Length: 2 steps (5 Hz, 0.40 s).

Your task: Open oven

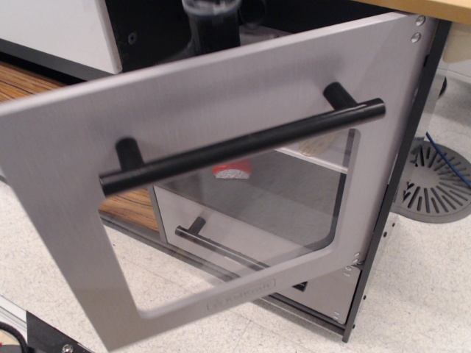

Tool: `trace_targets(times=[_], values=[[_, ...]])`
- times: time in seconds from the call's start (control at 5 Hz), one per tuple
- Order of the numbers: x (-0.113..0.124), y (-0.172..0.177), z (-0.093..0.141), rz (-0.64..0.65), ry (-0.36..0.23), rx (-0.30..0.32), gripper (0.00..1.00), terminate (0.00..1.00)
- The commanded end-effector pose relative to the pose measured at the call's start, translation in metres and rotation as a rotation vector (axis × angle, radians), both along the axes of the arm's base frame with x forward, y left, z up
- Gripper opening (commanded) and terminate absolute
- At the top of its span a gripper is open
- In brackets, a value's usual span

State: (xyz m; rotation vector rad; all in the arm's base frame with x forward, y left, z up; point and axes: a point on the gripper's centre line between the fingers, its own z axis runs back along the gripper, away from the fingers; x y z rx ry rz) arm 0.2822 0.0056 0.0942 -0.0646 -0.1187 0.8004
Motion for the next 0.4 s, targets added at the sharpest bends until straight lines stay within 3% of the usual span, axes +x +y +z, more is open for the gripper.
trace_targets(times=[0.0,0.2], values=[[-0.0137,0.0013,0.0102,0.025,-0.045,-0.007,1.00,0.00],[-0.0137,0.0013,0.0102,0.025,-0.045,-0.007,1.00,1.00]])
